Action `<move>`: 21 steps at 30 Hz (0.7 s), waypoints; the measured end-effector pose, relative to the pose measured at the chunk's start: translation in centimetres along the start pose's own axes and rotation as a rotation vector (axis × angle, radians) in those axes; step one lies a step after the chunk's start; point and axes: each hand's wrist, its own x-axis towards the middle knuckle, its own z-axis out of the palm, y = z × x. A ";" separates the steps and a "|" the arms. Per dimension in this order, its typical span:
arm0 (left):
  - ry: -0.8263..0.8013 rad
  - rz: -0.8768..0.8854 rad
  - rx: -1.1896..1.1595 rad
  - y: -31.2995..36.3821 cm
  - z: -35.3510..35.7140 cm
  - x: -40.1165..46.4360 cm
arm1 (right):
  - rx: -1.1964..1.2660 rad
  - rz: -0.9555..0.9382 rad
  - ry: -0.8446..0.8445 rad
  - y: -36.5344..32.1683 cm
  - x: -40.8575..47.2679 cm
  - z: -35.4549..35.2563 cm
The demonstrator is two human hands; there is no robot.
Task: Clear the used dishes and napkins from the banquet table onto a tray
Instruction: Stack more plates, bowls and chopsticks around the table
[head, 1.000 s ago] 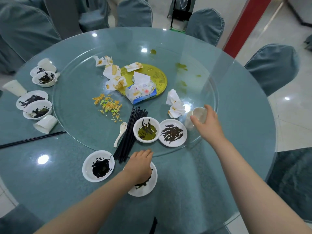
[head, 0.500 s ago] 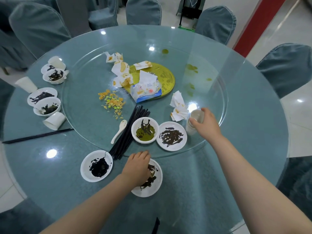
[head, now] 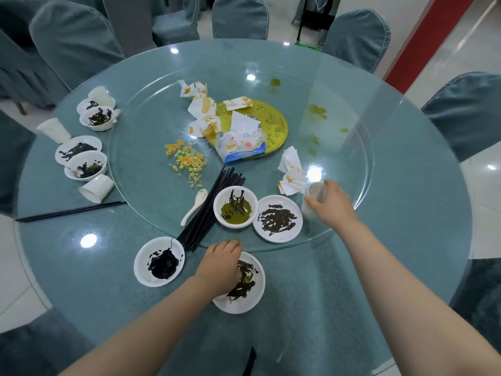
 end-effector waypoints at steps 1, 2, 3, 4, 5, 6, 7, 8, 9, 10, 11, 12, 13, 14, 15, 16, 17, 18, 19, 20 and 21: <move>0.000 0.001 -0.006 -0.1 -0.1 0.0 | -0.037 -0.017 0.021 0.0 -0.1 0.0; 0.001 0.000 -0.013 -0.1 -0.1 -0.1 | -0.060 -0.043 0.052 -0.1 -0.2 0.1; 0.007 -0.003 -0.020 -0.2 -0.2 -0.1 | -0.066 -0.081 0.095 -0.3 -0.5 0.1; 0.022 -0.005 -0.024 -0.2 -0.3 -0.1 | -0.059 -0.130 0.147 -0.6 -0.8 0.2; 0.043 -0.006 -0.029 -0.3 -0.3 -0.2 | -0.043 -0.183 0.200 -1.0 -1.2 0.3; 0.067 -0.007 -0.042 -0.4 -0.4 -0.3 | -0.023 -0.231 0.244 -1.6 -1.8 0.4; 0.090 -0.010 -0.061 -0.5 -0.5 -0.4 | -0.007 -0.272 0.271 -2.1 -2.3 0.6; 0.115 -0.013 -0.084 -0.8 -0.5 -0.5 | 0.007 -0.305 0.274 -2.6 -2.8 0.9; 0.142 -0.018 -0.104 -1.1 -0.6 -0.6 | 0.027 -0.326 0.256 -3.2 -3.3 1.3; 0.174 -0.023 -0.122 -1.4 -0.7 -0.8 | 0.057 -0.336 0.225 -3.7 -3.8 1.7; 0.209 -0.032 -0.142 -1.8 -0.9 -1.0 | 0.092 -0.340 0.190 -4.2 -4.4 2.2; 0.242 -0.045 -0.164 -2.2 -1.0 -1.3 | 0.127 -0.340 0.156 -4.7 -5.1 2.8; 0.276 -0.063 -0.187 -2.7 -1.3 -1.6 | 0.158 -0.339 0.126 -5.4 -5.8 3.3; 0.307 -0.087 -0.217 -3.2 -1.5 -1.9 | 0.181 -0.340 0.099 -5.9 -6.5 3.8; 0.338 -0.112 -0.254 -3.7 -1.7 -2.3 | 0.196 -0.338 0.067 -6.5 -7.2 4.3; 0.373 -0.136 -0.289 -4.3 -1.9 -2.7 | 0.216 -0.331 0.026 -7.0 -7.8 4.9; 0.400 -0.163 -0.320 -4.9 -2.0 -3.1 | 0.242 -0.321 -0.016 -7.4 -8.4 5.5; 0.421 -0.195 -0.350 -5.5 -2.1 -3.6 | 0.272 -0.305 -0.056 -7.8 -9.0 6.2; 0.438 -0.236 -0.384 -6.2 -2.2 -4.1 | 0.302 -0.289 -0.093 -8.1 -9.6 6.9; 0.454 -0.282 -0.422 -6.8 -2.1 -4.5 | 0.326 -0.278 -0.130 -8.5 -10.1 7.6; 0.470 -0.327 -0.457 -7.4 -2.0 -4.9 | 0.344 -0.271 -0.170 -8.8 -10.7 8.3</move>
